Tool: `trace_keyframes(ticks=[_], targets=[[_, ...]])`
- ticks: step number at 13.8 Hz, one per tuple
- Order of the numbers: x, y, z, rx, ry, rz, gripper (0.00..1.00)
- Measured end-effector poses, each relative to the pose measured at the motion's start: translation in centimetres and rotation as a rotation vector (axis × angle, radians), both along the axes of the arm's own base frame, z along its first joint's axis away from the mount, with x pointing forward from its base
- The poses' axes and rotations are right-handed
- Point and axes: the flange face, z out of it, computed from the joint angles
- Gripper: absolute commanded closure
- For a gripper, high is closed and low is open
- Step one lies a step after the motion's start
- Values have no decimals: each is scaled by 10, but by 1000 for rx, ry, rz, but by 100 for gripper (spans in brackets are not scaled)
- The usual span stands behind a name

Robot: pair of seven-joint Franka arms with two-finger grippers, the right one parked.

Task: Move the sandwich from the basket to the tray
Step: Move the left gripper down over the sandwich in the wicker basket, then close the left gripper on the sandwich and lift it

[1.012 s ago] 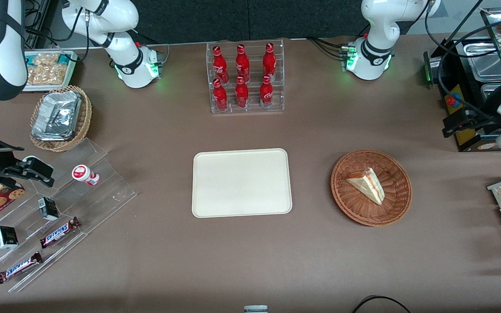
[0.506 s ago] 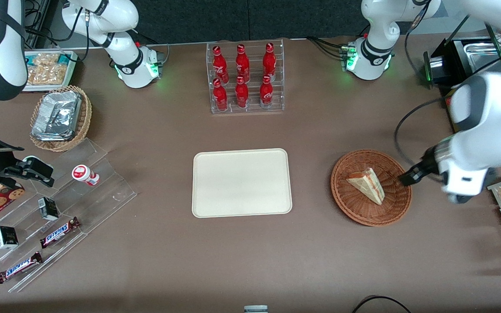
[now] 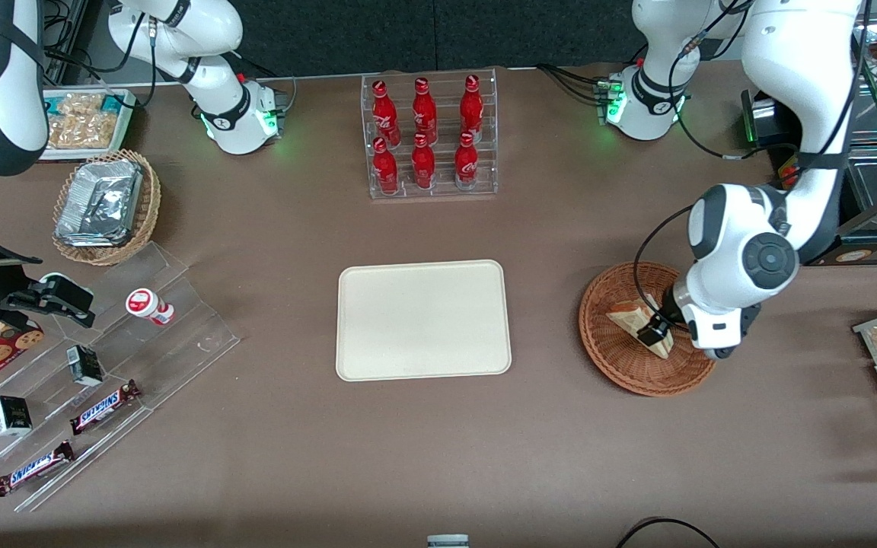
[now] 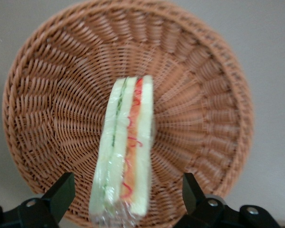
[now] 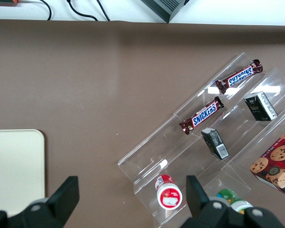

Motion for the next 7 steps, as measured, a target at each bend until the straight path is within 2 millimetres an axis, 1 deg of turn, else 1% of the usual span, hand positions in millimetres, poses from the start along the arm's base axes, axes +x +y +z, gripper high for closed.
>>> trace_keyframes(ticks=[1,2,3,4,5,6,7], targets=[[-6,1,-9,0,-3,1,0],[-11,2,-18,0,-11,2,8],[-16,3,-25,-1,-24,4,33],[-21,4,-33,-2,-36,5,67],[-26,5,-41,-3,-42,7,92],[-29,5,-45,-2,-44,7,100],[-29,5,-46,-3,-45,8,100]])
